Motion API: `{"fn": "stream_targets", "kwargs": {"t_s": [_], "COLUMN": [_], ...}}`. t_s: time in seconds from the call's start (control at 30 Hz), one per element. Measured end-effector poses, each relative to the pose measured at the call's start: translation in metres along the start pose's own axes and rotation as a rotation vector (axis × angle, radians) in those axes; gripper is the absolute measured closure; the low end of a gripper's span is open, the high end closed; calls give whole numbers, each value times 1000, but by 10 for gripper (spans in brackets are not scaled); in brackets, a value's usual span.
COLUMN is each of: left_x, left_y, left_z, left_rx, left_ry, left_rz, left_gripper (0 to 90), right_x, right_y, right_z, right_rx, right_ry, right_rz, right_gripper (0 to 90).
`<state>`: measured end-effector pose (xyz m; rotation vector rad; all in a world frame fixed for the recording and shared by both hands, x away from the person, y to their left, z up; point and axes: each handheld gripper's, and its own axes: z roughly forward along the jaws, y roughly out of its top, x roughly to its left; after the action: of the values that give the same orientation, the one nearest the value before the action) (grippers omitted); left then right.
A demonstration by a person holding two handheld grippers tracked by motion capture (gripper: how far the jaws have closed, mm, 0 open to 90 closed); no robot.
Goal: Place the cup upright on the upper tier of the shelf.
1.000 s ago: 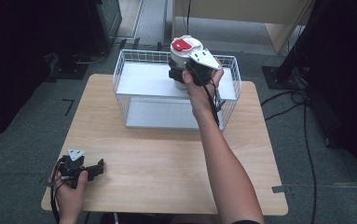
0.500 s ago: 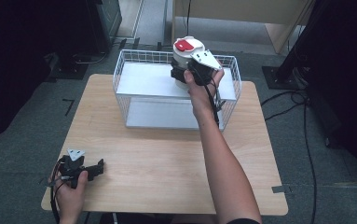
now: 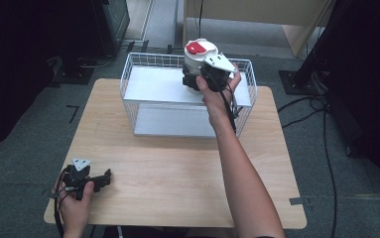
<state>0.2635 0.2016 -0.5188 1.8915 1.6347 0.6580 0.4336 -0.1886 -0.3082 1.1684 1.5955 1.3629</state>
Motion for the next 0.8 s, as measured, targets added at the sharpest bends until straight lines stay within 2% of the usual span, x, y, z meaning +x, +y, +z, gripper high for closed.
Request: {"fn": "stream_targets", "kwargs": {"t_s": [0.3,0.67,0.8], "left_x": [0,0,0], "left_y": [0,0,0], "left_z": [0,0,0], "left_rx": [-1,2,2], "left_ry": [0,0,0], "left_rz": [-1,2,3], "left_gripper": [0,0,0], "right_x": [-2,-7,-10], "right_y": [-10,-31,-36], "right_z": [-9,-21,-31], "right_rx": [30,58,58], "right_ry": [31,29,29], "right_rz": [7,1,-11], "right_gripper": [2,2,2]}}
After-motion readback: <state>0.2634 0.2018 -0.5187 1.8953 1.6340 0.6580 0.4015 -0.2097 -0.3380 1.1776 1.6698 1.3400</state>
